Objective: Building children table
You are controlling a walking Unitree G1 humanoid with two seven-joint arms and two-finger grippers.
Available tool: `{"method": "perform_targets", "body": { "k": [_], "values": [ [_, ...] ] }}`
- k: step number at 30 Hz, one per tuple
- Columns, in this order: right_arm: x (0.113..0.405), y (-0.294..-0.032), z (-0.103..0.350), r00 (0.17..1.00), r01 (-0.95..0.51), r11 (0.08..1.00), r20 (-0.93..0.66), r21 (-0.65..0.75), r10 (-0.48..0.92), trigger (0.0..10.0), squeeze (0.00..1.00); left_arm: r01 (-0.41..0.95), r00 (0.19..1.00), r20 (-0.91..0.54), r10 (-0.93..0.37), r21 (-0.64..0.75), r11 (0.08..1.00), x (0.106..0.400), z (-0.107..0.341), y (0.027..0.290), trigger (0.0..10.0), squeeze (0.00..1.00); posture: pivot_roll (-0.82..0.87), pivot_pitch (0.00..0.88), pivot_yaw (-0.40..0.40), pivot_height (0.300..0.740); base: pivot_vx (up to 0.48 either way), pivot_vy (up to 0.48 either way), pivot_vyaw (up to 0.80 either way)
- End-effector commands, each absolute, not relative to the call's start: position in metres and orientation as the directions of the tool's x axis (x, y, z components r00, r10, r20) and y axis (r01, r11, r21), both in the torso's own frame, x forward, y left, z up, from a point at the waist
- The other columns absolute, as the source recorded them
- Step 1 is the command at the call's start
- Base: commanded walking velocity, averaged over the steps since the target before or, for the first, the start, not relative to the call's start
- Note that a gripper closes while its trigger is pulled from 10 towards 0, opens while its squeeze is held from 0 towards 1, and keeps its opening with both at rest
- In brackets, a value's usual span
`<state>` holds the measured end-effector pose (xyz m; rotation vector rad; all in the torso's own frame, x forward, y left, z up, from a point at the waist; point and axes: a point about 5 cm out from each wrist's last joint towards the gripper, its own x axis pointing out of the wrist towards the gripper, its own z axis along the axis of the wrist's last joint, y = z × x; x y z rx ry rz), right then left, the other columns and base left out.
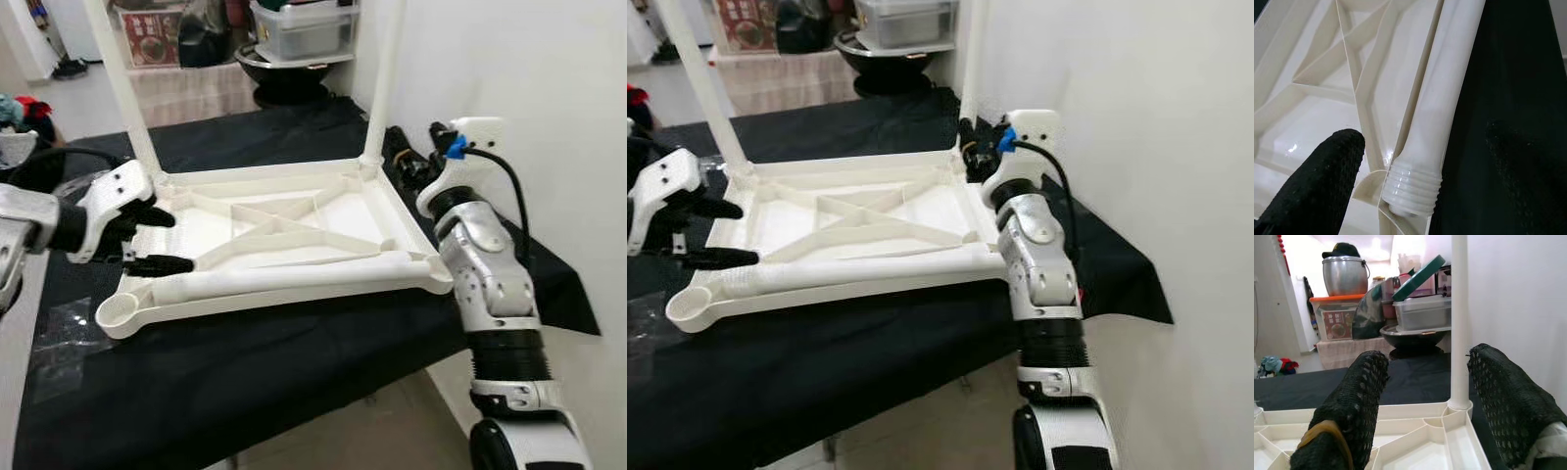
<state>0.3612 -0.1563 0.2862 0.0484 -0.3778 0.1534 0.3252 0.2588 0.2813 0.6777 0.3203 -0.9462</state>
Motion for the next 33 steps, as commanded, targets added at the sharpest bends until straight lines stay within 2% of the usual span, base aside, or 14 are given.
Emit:
{"method": "perform_targets", "body": {
  "k": [1, 6, 10, 13, 22, 33],
  "values": [
    [0.361, -0.156, 0.282, 0.925, -0.161, 0.986, 0.354, 0.028, 0.141, 10.0, 0.0, 0.838, 0.545, -0.571, -0.614, 0.394, 0.377, 0.324, 0.283, 0.264, 10.0, 0.0, 0.11, 0.17, -0.019, 0.74, 0.0, 0.0, 0.0],
    [0.358, -0.156, 0.281, 0.931, -0.164, 0.986, 0.336, 0.042, 0.14, 10.0, 0.0, 0.895, 0.447, -0.654, -0.61, 0.337, 0.293, 0.331, 0.275, 0.267, 10.0, 0.0, 0.09, 0.217, -0.013, 0.74, 0.0, 0.0, 0.0],
    [0.358, -0.156, 0.28, 0.933, -0.166, 0.985, 0.331, 0.044, 0.143, 10.0, 0.0, 0.9, 0.436, -0.662, -0.61, 0.334, 0.28, 0.333, 0.274, 0.266, 10.0, 0.0, 0.09, 0.222, -0.014, 0.74, 0.0, 0.0, 0.0],
    [0.359, -0.155, 0.278, 0.938, -0.175, 0.983, 0.314, 0.058, 0.148, 10.0, 0.0, 0.929, 0.368, -0.706, -0.605, 0.307, 0.208, 0.339, 0.274, 0.262, 10.0, 0.0, 0.09, 0.238, -0.01, 0.74, 0.0, 0.0, 0.0],
    [0.357, -0.152, 0.278, 0.941, -0.179, 0.981, 0.302, 0.07, 0.15, 10.0, 0.0, 0.948, 0.306, -0.754, -0.581, 0.299, 0.112, 0.349, 0.287, 0.253, 10.0, 0.0, 0.1, 0.258, 0.008, 0.74, 0.0, 0.0, 0.0],
    [0.35, -0.153, 0.277, 0.945, -0.166, 0.983, 0.298, 0.078, 0.136, 10.0, 0.0, 0.96, 0.237, -0.785, -0.573, 0.278, 0.017, 0.359, 0.281, 0.236, 10.0, 0.0, 0.11, 0.274, 0.041, 0.74, 0.0, 0.0, 0.0]
  ]
}}
